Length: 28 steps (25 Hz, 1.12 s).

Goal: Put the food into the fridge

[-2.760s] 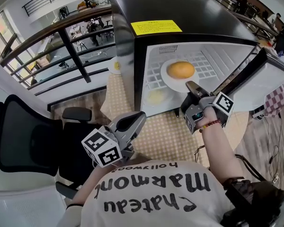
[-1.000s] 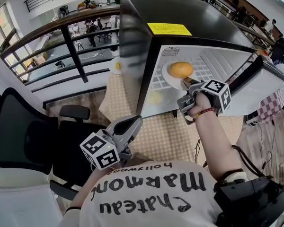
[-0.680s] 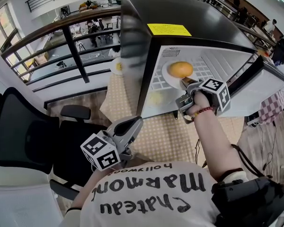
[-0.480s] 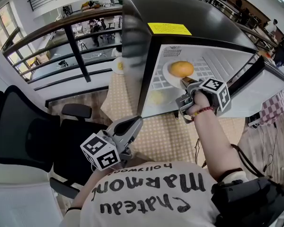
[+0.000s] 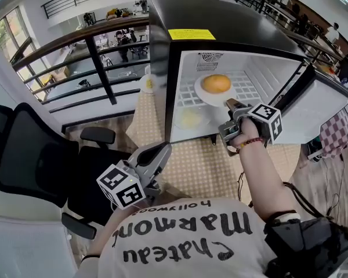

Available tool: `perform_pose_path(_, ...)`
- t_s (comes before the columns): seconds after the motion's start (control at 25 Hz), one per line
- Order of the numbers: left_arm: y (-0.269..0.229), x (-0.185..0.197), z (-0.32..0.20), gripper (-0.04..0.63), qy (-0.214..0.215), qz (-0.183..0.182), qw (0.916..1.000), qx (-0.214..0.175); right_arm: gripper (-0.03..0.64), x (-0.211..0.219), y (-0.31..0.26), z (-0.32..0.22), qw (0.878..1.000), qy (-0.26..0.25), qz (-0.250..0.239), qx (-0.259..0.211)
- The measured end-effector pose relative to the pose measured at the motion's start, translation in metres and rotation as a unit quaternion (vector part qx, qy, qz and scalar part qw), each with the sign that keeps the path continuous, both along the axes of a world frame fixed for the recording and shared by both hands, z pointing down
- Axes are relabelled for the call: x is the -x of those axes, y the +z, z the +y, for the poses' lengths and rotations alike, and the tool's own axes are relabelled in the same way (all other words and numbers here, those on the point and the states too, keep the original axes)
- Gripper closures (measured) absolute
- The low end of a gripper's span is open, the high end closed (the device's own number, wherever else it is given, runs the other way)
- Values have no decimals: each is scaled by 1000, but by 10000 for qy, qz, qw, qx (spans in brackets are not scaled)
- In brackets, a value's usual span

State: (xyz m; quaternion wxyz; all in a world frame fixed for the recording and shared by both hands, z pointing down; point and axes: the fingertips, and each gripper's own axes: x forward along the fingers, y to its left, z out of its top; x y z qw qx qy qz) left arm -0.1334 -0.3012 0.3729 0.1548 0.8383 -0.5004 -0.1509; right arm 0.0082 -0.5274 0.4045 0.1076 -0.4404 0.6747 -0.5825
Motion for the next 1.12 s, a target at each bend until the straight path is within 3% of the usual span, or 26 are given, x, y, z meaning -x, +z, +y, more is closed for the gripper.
perform_pose_path(0.16,-6,-15,11,591,-131,-38,9999,-28,440,-17,-18,10,9991,-92,-149,-382)
perform_pose_path(0.28,-9,-33,20,591,-231,-33,9997,-6,444,-26,-40,24,9945,-443,-448,-840)
perform_pose_path(0.4,-13,-54,30,592,-357,40,9993,33,554,-40,-57,42,9876,-780,-753,-1137)
perform_pose_path(0.8,-24,-139,65,591,-400,-105,9991,-35,598,-109,-74,103,9654,-1473,-1299,-1714)
perform_pose_path(0.96,-20,-169,82,591,-560,-82,9984,14,601,-152,-68,127,9589,-1607,-1198,-2007)
perform_pose_path(1.12,-17,-203,99,591,-666,-133,9977,40,601,-196,-56,153,9515,-1857,-724,-2344)
